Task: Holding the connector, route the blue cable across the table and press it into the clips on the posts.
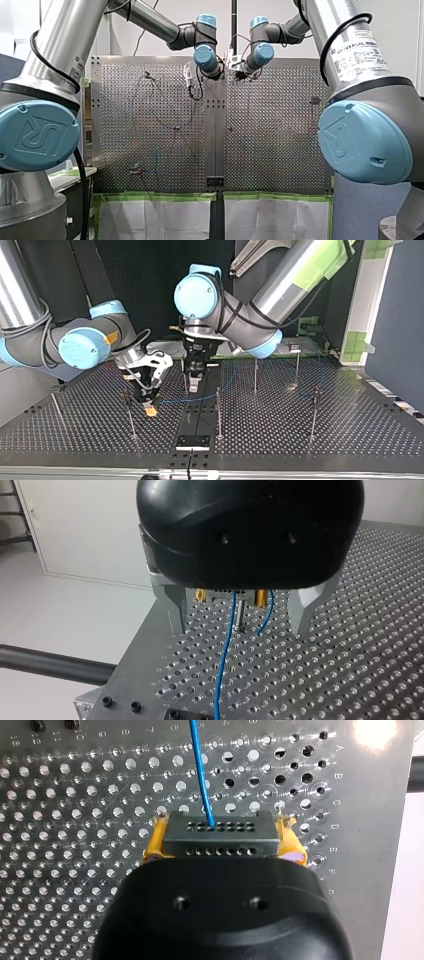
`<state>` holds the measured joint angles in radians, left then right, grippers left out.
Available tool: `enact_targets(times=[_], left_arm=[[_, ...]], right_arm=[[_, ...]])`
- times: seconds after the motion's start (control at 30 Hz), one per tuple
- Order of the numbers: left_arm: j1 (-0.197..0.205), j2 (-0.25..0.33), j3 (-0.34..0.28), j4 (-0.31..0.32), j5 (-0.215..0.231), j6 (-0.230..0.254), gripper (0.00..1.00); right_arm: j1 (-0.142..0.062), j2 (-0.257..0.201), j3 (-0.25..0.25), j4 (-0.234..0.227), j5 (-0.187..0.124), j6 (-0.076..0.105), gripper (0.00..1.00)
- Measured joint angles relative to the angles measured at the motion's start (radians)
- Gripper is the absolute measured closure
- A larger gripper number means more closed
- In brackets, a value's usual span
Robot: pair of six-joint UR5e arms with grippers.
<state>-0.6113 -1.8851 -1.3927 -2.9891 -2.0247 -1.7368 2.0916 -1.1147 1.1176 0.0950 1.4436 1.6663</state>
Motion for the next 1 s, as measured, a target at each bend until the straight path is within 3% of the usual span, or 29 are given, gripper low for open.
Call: enact_targets(times=[0.17, 0.5, 1.0], left_arm=[[0.002, -0.031, 0.024, 0.01, -0.004, 0.015, 0.0], [0.017, -0.099, 0.107, 0.031, -0.068, 0.055, 0.0], [0.031, -0.194, 0.189, 0.006, -0.062, 0.062, 0.0]], right_arm=[[0.0, 0.0, 0.0, 0.0, 0.0, 0.0, 1.0], [0.0, 0.0, 0.0, 0.001, -0.003, 0.0, 1.0], [0.0, 0.0, 0.0, 0.0, -0.003, 0.0, 1.0]])
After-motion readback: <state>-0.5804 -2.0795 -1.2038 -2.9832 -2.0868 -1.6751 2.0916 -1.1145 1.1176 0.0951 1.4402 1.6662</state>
